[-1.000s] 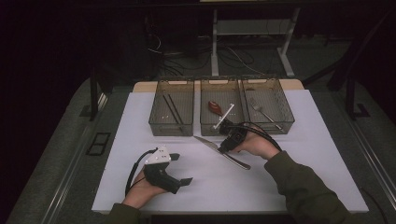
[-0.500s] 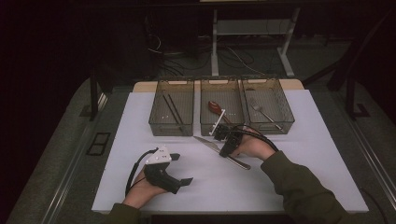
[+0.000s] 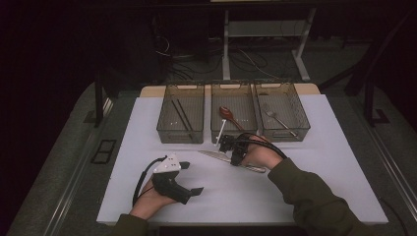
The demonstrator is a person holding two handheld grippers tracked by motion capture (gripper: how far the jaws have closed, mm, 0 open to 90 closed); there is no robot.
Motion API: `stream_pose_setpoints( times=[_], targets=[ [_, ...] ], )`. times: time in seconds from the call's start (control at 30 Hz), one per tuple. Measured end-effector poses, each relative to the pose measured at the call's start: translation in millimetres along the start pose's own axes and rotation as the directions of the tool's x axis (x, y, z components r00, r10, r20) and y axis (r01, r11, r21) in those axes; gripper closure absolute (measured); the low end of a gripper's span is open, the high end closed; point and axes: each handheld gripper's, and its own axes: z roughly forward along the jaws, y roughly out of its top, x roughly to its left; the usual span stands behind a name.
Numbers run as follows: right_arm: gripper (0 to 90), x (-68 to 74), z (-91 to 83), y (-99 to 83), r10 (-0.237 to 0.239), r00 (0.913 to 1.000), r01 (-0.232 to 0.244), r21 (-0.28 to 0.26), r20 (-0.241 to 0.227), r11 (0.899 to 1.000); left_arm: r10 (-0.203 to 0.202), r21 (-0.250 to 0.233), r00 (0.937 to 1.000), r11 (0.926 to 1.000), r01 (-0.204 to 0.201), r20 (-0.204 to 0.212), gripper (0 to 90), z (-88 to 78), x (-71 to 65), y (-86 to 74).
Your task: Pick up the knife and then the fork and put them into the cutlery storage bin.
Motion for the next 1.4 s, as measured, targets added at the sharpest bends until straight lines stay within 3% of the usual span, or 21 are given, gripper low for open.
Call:
stream_pose_setpoints(
  times=[0.13, 0.33, 0.53, 0.67, 0.83, 0.97, 1.07, 1.4],
  targets=[
    [79.4, -1.5, -0.4, -1.4, -0.002, 0.9999, 0.002, -0.010, -0.010, 1.000, -0.002, -0.002, 1.0000, 1.0000, 0.002, -0.002, 0.0, -1.0, -0.1, 0.2],
    [79.4, -6.0, -2.6, -12.3, 0.025, 0.9990, -0.028, -0.088, -0.038, 0.996, -0.006, -0.006, 1.0000, 1.0000, 0.006, -0.003, 0.0, -0.9, 1.1, 0.0],
    [79.4, -12.6, -17.3, -27.9, 0.056, 0.9956, -0.070, -0.200, -0.076, 0.977, -0.016, -0.015, 0.9998, 0.9998, 0.016, -0.007, 0.0, -1.7, 3.0, -0.3],
    [79.5, -16.1, -26.7, -44.9, 0.077, 0.9915, -0.105, -0.293, -0.105, 0.950, -0.009, -0.005, 0.9999, 0.9999, 0.009, -0.008, 0.0, -1.5, 2.9, -0.5],
    [79.5, -21.2, -34.4, -61.6, 0.097, 0.9833, -0.147, -0.359, -0.154, 0.922, -0.006, -0.004, 0.9999, 1.0000, 0.006, -0.009, 0.0, -1.4, 2.1, -0.5],
    [79.5, -25.3, -37.4, -73.8, 0.140, 0.9684, -0.214, -0.401, -0.207, 0.891, -0.006, -0.004, 0.9999, 1.0000, 0.006, -0.008, 0.0, -2.8, 2.5, -0.6],
    [79.5, -29.7, -40.8, -80.7, 0.152, 0.9649, -0.233, -0.433, -0.214, 0.871, -0.007, -0.007, 0.9999, 1.0000, 0.007, -0.010, 0.0, -3.3, 1.7, -0.7],
    [79.5, -39.9, -57.5, -97.6, 0.168, 0.9525, -0.284, -0.544, -0.254, 0.790, -0.006, -0.004, 0.9999, 1.0000, 0.006, -0.010, 0.0, -3.3, 2.0, -0.9]
  ],
)
